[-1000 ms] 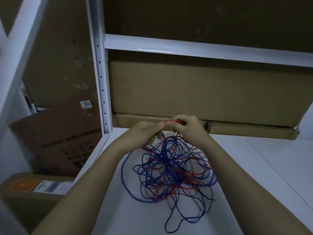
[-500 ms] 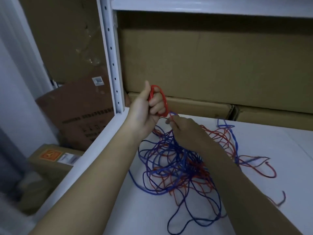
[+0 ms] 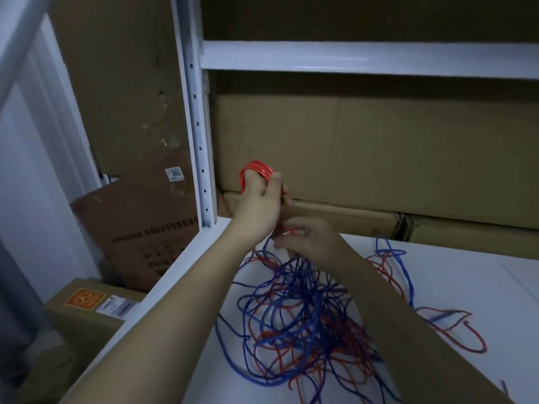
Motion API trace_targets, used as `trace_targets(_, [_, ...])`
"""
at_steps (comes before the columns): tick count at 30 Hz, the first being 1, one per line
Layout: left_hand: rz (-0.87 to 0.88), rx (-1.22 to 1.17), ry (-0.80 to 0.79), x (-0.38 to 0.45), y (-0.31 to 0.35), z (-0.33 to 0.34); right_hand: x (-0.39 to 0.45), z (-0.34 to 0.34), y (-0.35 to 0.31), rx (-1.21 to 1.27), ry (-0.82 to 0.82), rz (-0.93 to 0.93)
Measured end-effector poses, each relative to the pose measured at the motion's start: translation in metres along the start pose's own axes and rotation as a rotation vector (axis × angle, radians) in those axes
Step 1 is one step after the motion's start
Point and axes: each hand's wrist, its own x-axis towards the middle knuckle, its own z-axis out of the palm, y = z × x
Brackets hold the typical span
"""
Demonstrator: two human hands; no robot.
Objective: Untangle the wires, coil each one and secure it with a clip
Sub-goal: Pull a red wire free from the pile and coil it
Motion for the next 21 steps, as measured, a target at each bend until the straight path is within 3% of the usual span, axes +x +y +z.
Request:
trace_targets(4, [0.121,0.27,-0.054,0.005,0.017,0.0,0.002,-0.018,-0.009,-0.076,0.038,-0.029])
trace_targets(9, [0.178,0.55,-0.139,0.004,0.039,0.002,0.008,-0.052,-0.046,-0.655,0.029,-0.193])
trace_targets(11, [0.196,0.64,-0.167,0.006,0.052,0.002,0.01,-0.064,-0.066,-0.753,0.058,-0.222])
trace_targets(13, [0.195,0.673,-0.188,0.007,0.066,0.003,0.011,-0.071,-0.072,-0.674,0.137,-0.257])
trace_targets(16, [0.218,0.723,-0.204,0.006,0.08,0.001,0.007,-0.067,-0.062,-0.366,0.207,-0.235])
trace_targets(18, [0.172,0.627,-0.228,0.005,0.08,-0.002,0.001,-0.064,-0.045,-0.244,0.2,-0.153])
trace_targets(21, [0.027,0.177,-0.259,0.002,0.072,-0.011,-0.017,-0.059,-0.017,-0.352,0.09,0.014])
